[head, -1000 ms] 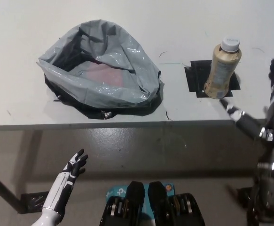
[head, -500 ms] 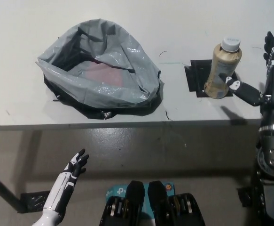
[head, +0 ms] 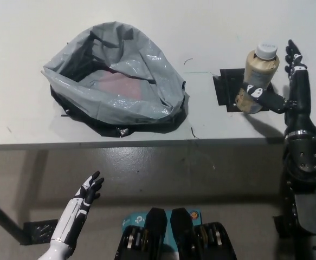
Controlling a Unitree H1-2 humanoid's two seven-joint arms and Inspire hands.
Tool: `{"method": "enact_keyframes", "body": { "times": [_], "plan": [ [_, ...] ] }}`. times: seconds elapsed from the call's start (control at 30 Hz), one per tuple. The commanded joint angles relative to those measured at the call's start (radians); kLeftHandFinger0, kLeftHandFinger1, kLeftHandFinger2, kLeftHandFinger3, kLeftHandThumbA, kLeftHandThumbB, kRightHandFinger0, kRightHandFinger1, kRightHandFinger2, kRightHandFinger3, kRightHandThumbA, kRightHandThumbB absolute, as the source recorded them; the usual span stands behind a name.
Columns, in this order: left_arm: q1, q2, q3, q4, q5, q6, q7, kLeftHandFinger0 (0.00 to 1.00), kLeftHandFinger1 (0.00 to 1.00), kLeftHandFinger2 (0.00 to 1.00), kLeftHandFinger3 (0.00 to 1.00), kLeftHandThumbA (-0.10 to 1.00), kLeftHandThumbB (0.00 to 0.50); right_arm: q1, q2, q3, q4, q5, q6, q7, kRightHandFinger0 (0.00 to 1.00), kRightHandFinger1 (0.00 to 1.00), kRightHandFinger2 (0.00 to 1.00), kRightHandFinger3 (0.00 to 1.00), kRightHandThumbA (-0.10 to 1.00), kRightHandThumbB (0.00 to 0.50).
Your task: Use the right hand to pick up a bottle of protein shake and place it into a plastic bag on the left side
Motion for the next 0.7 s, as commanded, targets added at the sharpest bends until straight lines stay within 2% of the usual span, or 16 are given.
{"method": "enact_keyframes", "body": {
  "times": [0.0, 0.4, 0.5, 0.53, 0.57, 0.6, 0.63, 0.67],
  "plan": [
    [-0.005, 0.020, -0.005, -0.030, 0.001, -0.037, -0.021, 1.00, 1.00, 1.00, 1.00, 1.00, 0.171, -0.079, -0.003, 0.004, 0.051, 0.044, -0.017, 0.012, 1.00, 1.00, 1.00, 1.00, 1.00, 0.432],
    [-0.011, 0.017, -0.006, -0.024, 0.006, -0.042, -0.016, 1.00, 1.00, 1.00, 1.00, 1.00, 0.171, -0.218, -0.031, 0.031, 0.302, 0.019, -0.053, -0.024, 1.00, 1.00, 1.00, 1.00, 0.98, 0.441],
    [-0.012, 0.018, -0.007, -0.028, 0.008, -0.040, -0.016, 1.00, 1.00, 1.00, 1.00, 1.00, 0.176, -0.272, -0.033, 0.027, 0.362, 0.022, -0.023, -0.032, 1.00, 1.00, 1.00, 1.00, 0.96, 0.450],
    [-0.013, 0.016, -0.008, -0.030, 0.009, -0.037, -0.015, 1.00, 1.00, 1.00, 1.00, 1.00, 0.179, -0.301, -0.034, 0.028, 0.385, 0.010, 0.018, -0.050, 1.00, 1.00, 1.00, 1.00, 0.96, 0.457],
    [-0.014, 0.016, -0.009, -0.030, 0.013, -0.038, -0.014, 1.00, 1.00, 1.00, 1.00, 1.00, 0.179, -0.319, -0.028, 0.016, 0.401, 0.013, 0.026, -0.078, 1.00, 1.00, 1.00, 1.00, 0.88, 0.431],
    [-0.015, 0.015, -0.010, -0.029, 0.014, -0.040, -0.014, 1.00, 1.00, 1.00, 1.00, 1.00, 0.177, -0.329, -0.023, 0.003, 0.413, 0.019, 0.018, -0.102, 1.00, 1.00, 1.00, 1.00, 0.73, 0.423],
    [-0.016, 0.015, -0.011, -0.027, 0.015, -0.043, -0.014, 1.00, 1.00, 1.00, 1.00, 1.00, 0.176, -0.339, -0.018, -0.012, 0.428, 0.026, 0.007, -0.129, 1.00, 1.00, 1.00, 1.00, 0.67, 0.409],
    [-0.018, 0.017, -0.012, -0.026, 0.014, -0.044, -0.016, 1.00, 1.00, 1.00, 1.00, 1.00, 0.172, -0.366, -0.011, -0.037, 0.472, 0.034, -0.023, -0.189, 0.30, 0.25, 0.29, 0.64, 0.10, 0.177]
  ]
}}
